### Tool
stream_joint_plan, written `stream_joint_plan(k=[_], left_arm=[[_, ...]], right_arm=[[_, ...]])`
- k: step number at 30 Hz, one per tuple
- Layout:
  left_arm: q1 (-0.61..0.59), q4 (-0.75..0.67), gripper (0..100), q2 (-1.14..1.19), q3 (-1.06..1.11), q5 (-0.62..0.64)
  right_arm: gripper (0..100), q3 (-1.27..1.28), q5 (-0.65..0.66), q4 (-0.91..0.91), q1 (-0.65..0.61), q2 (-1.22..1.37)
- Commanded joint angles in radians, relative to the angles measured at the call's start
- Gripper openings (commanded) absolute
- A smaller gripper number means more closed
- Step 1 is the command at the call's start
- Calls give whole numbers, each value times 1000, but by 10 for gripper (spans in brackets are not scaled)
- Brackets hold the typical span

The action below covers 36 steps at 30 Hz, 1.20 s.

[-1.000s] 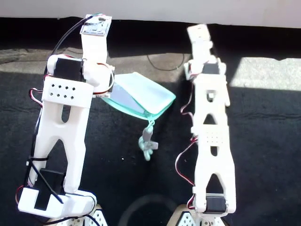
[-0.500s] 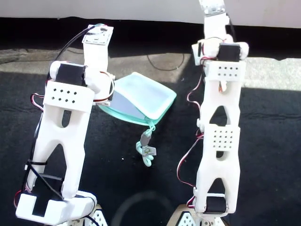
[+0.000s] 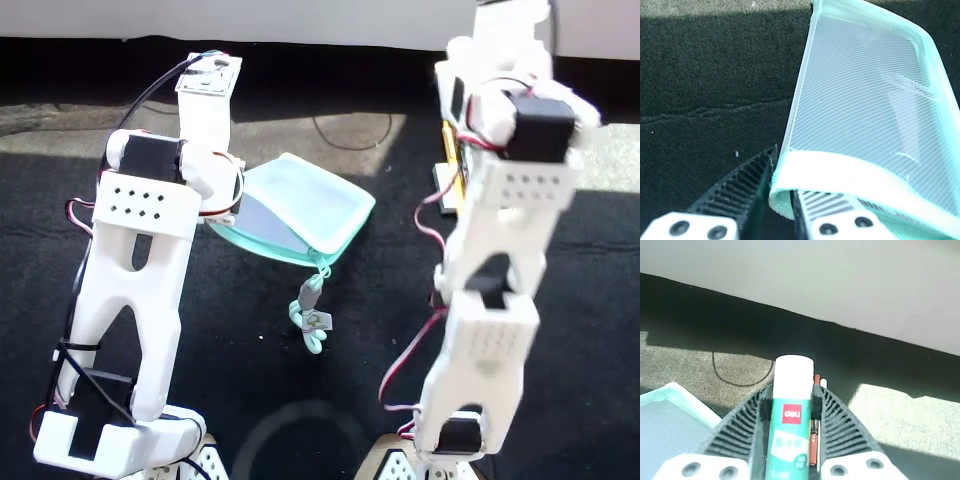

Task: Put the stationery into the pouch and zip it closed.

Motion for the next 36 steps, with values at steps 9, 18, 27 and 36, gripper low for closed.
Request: stream_joint_plan(k=[9, 18, 27, 36], left_arm=[[-8, -11, 10, 4, 5, 2], [-8, -6, 10, 4, 5, 2], [-8, -5, 10, 4, 5, 2], [10, -9, 10, 4, 5, -14]], right_arm=[[5, 1009, -107, -59, 7, -765], [5, 1971, -100, -463, 33, -992], [5, 2405, -11, -881, 171, -881], [9, 2420, 44, -1003, 216, -688]])
